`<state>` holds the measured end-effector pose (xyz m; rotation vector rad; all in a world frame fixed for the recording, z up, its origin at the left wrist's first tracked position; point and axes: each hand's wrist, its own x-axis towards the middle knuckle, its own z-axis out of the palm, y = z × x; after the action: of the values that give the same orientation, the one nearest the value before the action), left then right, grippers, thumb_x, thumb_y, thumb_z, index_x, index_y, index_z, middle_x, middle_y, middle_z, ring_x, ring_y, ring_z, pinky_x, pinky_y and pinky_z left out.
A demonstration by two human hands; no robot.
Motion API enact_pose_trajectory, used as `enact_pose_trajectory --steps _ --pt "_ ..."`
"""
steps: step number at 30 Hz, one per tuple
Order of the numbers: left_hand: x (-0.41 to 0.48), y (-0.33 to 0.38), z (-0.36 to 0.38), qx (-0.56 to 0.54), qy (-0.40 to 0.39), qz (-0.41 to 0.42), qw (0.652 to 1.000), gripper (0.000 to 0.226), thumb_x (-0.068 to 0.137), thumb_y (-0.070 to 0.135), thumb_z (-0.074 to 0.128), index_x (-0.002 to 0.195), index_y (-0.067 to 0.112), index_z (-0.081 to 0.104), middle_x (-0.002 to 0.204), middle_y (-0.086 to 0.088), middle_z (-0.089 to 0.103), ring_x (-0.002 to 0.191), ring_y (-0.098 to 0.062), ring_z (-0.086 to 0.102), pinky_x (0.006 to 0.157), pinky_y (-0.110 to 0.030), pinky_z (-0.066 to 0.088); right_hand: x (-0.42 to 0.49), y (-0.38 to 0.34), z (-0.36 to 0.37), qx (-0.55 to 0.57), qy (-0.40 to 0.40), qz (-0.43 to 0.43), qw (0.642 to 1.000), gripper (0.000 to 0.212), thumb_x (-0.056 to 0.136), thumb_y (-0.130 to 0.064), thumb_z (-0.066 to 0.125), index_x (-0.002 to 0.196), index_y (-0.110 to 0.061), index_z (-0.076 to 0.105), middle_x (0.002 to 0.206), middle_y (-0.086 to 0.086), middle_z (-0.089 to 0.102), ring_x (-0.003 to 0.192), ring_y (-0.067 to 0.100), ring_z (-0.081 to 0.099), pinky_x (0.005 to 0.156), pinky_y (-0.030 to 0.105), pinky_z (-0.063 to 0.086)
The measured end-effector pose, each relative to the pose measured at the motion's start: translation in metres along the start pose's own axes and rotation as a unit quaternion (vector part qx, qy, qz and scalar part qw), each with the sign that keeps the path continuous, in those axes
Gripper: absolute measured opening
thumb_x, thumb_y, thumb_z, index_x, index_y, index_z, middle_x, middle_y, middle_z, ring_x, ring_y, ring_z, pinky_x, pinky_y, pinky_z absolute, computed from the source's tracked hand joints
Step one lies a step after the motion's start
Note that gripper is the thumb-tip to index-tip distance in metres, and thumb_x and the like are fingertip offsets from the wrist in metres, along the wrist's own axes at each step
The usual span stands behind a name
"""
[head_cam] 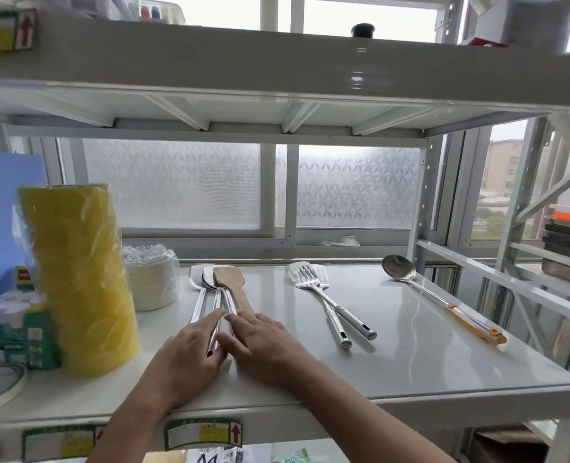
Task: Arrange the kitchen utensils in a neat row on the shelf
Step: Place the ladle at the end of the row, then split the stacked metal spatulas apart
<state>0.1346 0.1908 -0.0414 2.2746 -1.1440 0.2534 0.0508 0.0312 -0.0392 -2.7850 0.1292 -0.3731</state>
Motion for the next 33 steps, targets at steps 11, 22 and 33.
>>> enact_pose_trajectory --steps 11,22,33 --pt "-0.002 0.005 -0.005 -0.039 -0.013 -0.006 0.999 0.057 0.090 0.027 0.037 0.146 0.040 0.042 0.145 0.009 0.056 0.130 -0.014 0.054 0.107 -0.037 0.043 0.000 0.000 0.000 0.012 0.006 0.000 1.000 0.073 0.097 -0.072 0.023 0.154 -0.029 0.033 0.154 0.001 0.045 0.141 0.028 0.040 0.116 0.046 0.031" --pt "0.004 -0.001 0.000 -0.078 -0.032 -0.014 0.996 0.061 0.086 0.007 0.049 0.145 0.025 0.046 0.139 0.001 0.058 0.122 -0.012 0.056 0.110 -0.024 0.038 -0.002 -0.006 -0.008 -0.004 -0.021 -0.028 0.999 0.074 0.095 -0.066 0.040 0.159 -0.039 0.015 0.171 -0.005 0.014 0.158 0.022 0.006 0.124 0.052 0.016" --pt "0.013 -0.015 0.013 -0.023 -0.032 -0.079 0.996 0.041 0.100 0.016 0.043 0.140 0.023 0.043 0.133 -0.006 0.053 0.134 -0.026 0.041 0.112 -0.039 0.034 0.022 -0.018 0.008 -0.018 -0.015 0.030 0.999 0.060 0.087 -0.056 0.036 0.144 -0.038 0.038 0.156 -0.009 0.034 0.148 0.021 0.023 0.110 0.050 0.023"
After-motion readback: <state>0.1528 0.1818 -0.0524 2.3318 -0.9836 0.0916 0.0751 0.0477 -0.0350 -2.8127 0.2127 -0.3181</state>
